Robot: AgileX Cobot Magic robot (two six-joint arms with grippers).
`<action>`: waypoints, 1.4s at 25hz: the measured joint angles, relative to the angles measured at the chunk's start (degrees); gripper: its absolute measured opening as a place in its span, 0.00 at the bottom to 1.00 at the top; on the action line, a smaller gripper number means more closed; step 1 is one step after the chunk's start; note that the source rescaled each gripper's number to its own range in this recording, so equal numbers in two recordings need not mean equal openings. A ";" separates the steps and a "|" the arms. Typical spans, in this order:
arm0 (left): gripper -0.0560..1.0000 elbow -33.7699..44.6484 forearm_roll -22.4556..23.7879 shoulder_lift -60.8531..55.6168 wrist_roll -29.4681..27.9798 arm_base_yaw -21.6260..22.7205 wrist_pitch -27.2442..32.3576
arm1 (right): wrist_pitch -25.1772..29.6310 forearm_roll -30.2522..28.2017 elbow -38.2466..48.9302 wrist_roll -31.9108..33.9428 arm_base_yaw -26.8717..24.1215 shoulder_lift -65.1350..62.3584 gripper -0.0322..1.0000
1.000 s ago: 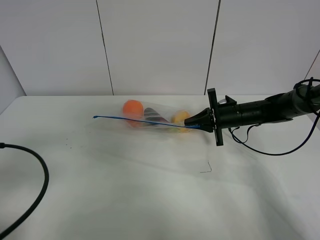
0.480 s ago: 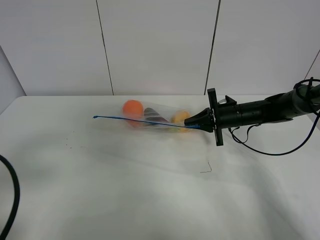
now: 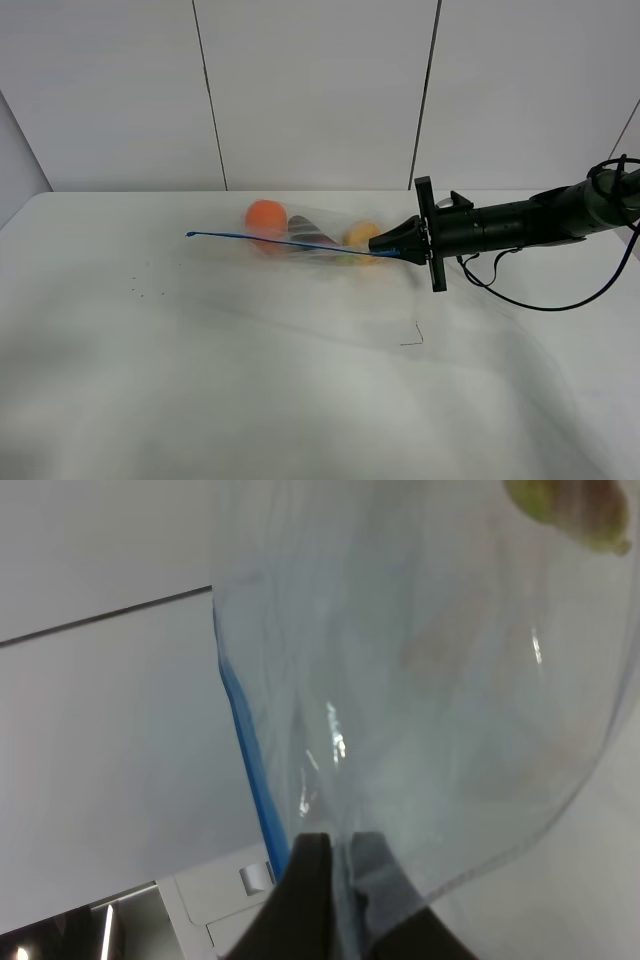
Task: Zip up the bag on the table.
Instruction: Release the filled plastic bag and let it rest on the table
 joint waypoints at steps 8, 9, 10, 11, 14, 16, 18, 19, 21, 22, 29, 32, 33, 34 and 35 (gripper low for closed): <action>0.98 0.00 -0.05 -6.30 0.04 0.00 0.06 | 0.00 -0.05 0.00 0.00 0.00 0.00 0.03; 0.98 0.00 -0.05 -6.30 0.04 0.00 0.06 | 0.00 -0.15 0.00 0.00 0.00 0.00 0.03; 0.98 0.00 -0.05 -6.30 0.04 0.00 0.06 | 0.00 -0.23 0.00 0.00 0.00 0.00 0.04; 0.98 0.00 -0.05 -6.30 0.04 0.00 0.06 | 0.00 -0.31 0.00 0.00 0.00 0.00 0.07; 0.98 0.00 -0.05 -6.30 0.04 0.00 0.06 | 0.00 -1.09 0.00 0.00 0.00 0.00 0.31; 0.98 0.00 -0.05 -6.30 0.04 0.00 0.06 | 0.02 -2.63 0.00 0.00 0.00 -0.14 0.55; 0.98 0.05 -0.05 -6.30 0.04 0.00 0.06 | 0.07 -4.68 0.00 0.00 -0.18 -0.61 0.77; 0.98 0.05 -0.05 -6.30 0.04 0.00 0.06 | 0.14 -6.07 -0.13 0.00 -0.49 -0.96 0.83; 0.98 0.05 -0.05 -6.30 0.04 0.00 0.06 | 0.21 -10.14 -1.27 1.24 -1.69 -2.10 0.88; 0.98 0.05 -0.05 -6.30 0.04 0.00 0.06 | -0.01 -12.42 -2.35 2.33 -2.28 -2.87 0.89; 0.98 0.05 -0.05 -6.30 0.04 0.00 0.06 | -4.57 -44.79 -13.63 15.42 -3.90 -10.85 0.91; 0.98 0.10 -0.05 -6.30 0.04 0.00 0.06 | -4.97 -58.05 -16.27 21.39 -3.62 -14.14 0.91; 0.98 0.10 -0.05 -6.30 0.04 0.00 0.06 | -4.91 -61.48 -16.58 22.54 -3.56 -15.26 0.91; 0.98 0.10 -0.05 -6.30 0.17 0.00 0.06 | -4.49 -64.52 -16.65 23.56 -3.52 -16.14 0.91; 0.98 0.10 -0.05 -6.30 0.23 0.00 0.06 | -3.81 -67.25 -16.72 24.43 -3.52 -17.23 0.91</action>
